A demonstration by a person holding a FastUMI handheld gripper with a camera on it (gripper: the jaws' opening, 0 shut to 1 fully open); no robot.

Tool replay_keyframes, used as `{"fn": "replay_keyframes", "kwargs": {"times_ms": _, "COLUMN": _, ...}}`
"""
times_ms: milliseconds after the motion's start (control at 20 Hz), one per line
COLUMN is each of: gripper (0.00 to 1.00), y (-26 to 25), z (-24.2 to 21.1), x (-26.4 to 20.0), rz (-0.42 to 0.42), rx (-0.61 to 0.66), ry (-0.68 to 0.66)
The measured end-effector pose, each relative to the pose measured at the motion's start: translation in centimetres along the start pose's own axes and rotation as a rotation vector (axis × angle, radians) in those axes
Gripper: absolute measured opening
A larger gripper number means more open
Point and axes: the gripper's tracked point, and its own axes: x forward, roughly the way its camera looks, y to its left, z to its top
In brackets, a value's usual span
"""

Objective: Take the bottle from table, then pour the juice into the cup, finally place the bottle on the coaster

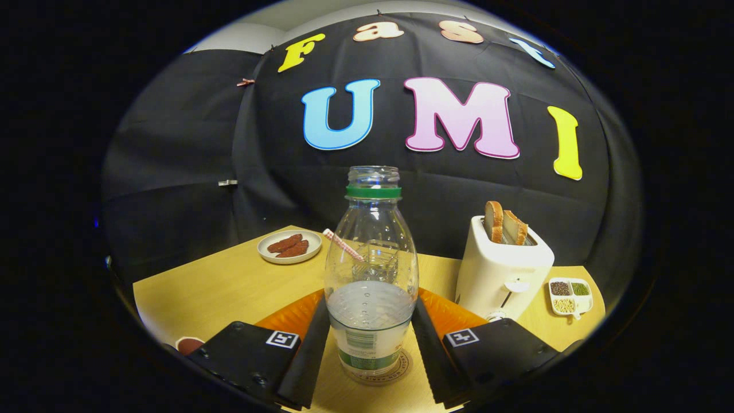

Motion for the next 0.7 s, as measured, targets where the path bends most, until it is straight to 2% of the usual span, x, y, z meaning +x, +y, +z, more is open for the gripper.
{"fn": "replay_keyframes", "kwargs": {"times_ms": 300, "gripper": 0.78, "y": -1.2, "z": -2.2, "x": 1.2, "rz": -0.018, "rx": 0.021, "ry": 0.012}}
{"fn": "replay_keyframes", "kwargs": {"times_ms": 700, "gripper": 0.79, "y": -1.3, "z": -2.9, "x": 1.1, "rz": -0.001, "rx": 0.009, "ry": 0.015}}
